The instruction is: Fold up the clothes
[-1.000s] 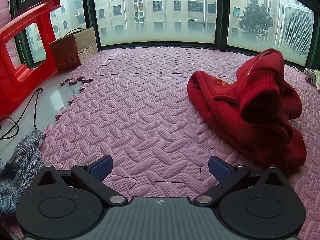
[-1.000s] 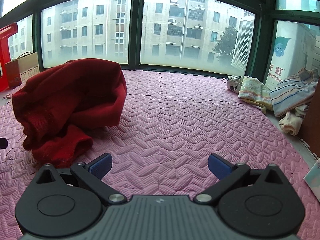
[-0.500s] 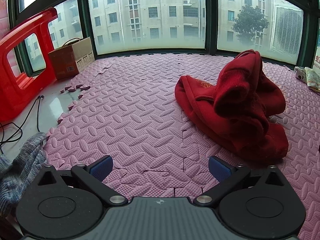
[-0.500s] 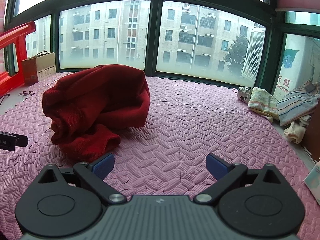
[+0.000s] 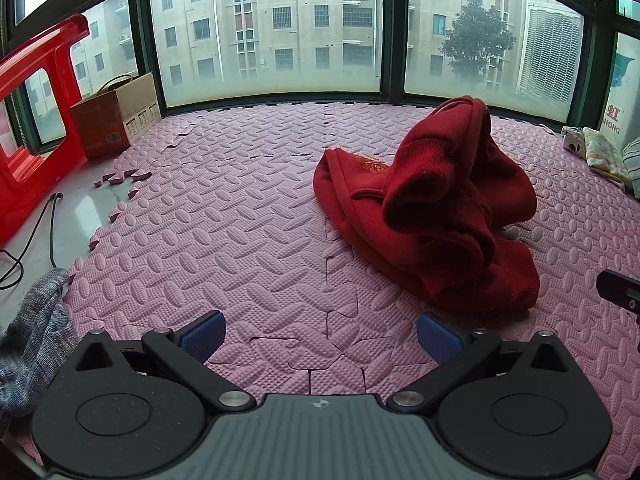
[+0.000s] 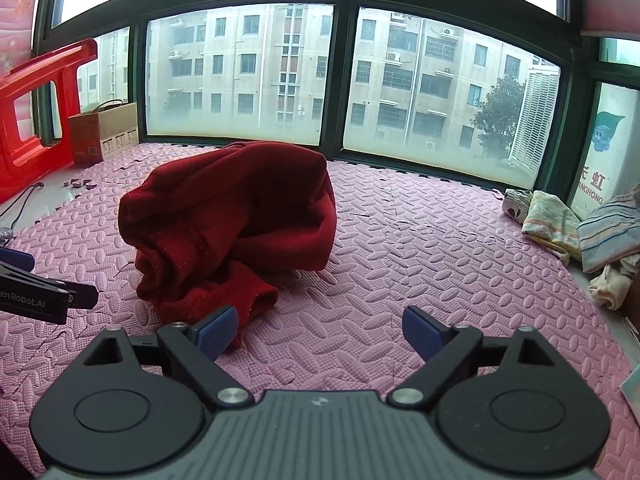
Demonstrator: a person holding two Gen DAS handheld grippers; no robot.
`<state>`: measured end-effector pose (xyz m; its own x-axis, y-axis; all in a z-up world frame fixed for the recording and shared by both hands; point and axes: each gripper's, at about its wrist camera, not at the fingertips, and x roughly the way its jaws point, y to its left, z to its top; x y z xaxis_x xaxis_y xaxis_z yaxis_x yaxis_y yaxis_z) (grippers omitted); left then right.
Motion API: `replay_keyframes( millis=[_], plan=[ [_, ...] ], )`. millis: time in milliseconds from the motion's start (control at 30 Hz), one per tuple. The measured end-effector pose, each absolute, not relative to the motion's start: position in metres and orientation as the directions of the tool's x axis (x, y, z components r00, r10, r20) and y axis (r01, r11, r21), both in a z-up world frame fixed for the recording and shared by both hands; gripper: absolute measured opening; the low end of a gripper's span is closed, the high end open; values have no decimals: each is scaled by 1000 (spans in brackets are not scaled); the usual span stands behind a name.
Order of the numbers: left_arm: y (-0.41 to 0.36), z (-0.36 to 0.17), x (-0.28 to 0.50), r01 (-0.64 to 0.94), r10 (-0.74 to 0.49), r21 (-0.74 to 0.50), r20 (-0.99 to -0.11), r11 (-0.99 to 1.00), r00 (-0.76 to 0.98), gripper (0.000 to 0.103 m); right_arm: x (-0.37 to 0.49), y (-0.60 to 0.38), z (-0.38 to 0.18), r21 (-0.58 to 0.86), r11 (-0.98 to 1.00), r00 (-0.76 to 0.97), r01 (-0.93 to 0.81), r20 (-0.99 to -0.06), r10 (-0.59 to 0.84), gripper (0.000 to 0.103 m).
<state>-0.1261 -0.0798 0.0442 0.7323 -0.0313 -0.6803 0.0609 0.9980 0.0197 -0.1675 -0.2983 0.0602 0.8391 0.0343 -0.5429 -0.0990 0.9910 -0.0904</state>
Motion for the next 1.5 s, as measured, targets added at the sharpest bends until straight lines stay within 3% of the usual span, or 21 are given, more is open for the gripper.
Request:
replay_keyframes(
  millis=[333,467,567,733,933,1000,1100,1333,1500],
  plan=[
    [-93,60,-109,151,-123,-8,-623,989,773,103,-136,-290,75,-103,978,834,-182,-543,99,75],
    [-101,71,-99,193,-157,1,-578,981,801,103,-114,-294,86,-12,980,815,-201,-556,160,66],
    [-105,74,-88,219,-173,17,-555,976,814,103,-101,-296,95,23,980,816,-200,-550,179,65],
    [-109,70,-74,264,-210,14,-563,964,799,94,-74,-290,112,75,972,808,-223,-543,228,65],
    [-112,65,-71,326,-275,-14,-568,945,775,70,-37,-275,111,146,957,763,-252,-578,290,65],
    [-112,63,-71,348,-300,-25,-566,937,768,58,-26,-272,106,185,951,744,-248,-592,310,64],
    [-112,63,-73,373,-322,-21,-555,927,767,51,-15,-271,98,244,940,720,-237,-605,339,59],
    [-106,67,-76,409,-363,-32,-525,912,770,23,-3,-273,89,389,890,698,-237,-569,435,13],
    [-102,77,-88,432,-404,-63,-496,900,769,18,-26,-282,109,377,888,740,-264,-512,437,8]
  ],
)
